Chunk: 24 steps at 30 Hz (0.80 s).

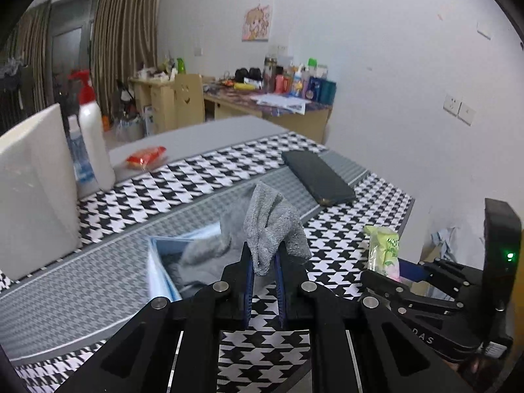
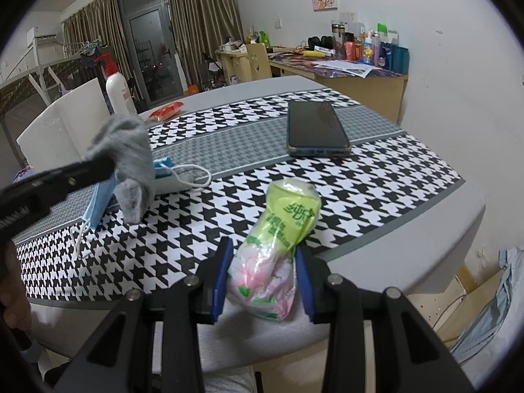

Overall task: Organize soft objects
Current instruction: 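Lift the grey cloth with the left gripper while the right gripper lifts the snack bag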

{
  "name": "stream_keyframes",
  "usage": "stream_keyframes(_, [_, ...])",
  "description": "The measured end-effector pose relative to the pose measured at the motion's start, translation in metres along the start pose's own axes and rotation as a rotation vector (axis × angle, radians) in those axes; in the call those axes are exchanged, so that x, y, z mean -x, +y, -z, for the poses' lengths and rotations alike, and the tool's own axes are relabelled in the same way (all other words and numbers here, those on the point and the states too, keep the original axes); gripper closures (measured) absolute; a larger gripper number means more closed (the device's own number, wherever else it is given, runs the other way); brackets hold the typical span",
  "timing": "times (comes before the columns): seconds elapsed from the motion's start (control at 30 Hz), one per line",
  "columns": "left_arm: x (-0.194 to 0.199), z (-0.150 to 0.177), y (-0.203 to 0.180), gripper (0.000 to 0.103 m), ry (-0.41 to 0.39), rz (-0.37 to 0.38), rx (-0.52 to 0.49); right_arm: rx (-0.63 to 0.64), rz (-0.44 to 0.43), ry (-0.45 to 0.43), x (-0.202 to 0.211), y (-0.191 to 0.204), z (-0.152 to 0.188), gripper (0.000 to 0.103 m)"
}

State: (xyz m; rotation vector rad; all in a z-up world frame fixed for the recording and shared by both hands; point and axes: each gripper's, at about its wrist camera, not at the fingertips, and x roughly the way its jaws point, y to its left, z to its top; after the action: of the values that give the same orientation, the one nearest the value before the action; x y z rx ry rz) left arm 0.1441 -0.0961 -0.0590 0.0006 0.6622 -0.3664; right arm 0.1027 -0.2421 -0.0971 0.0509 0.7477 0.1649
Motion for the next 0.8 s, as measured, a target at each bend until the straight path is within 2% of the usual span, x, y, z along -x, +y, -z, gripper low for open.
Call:
stream_keyframes(0.23, [0.025,-0.004,0.009,0.09,-0.054,-0.014,0.003,0.013,-0.008,-0.016,0.007,0.008,-0.005,0.061])
stream_keyframes(0.4, [0.041,-0.005,0.018,0.09,-0.089,-0.052,0.019,0.024,-0.022,-0.039,0.012,0.015,-0.01,0.061])
stream_keyframes(0.8, [0.061,-0.004,0.023,0.09,-0.121,-0.072,0.01,0.059,-0.054,-0.073,0.021,0.036,-0.02,0.061])
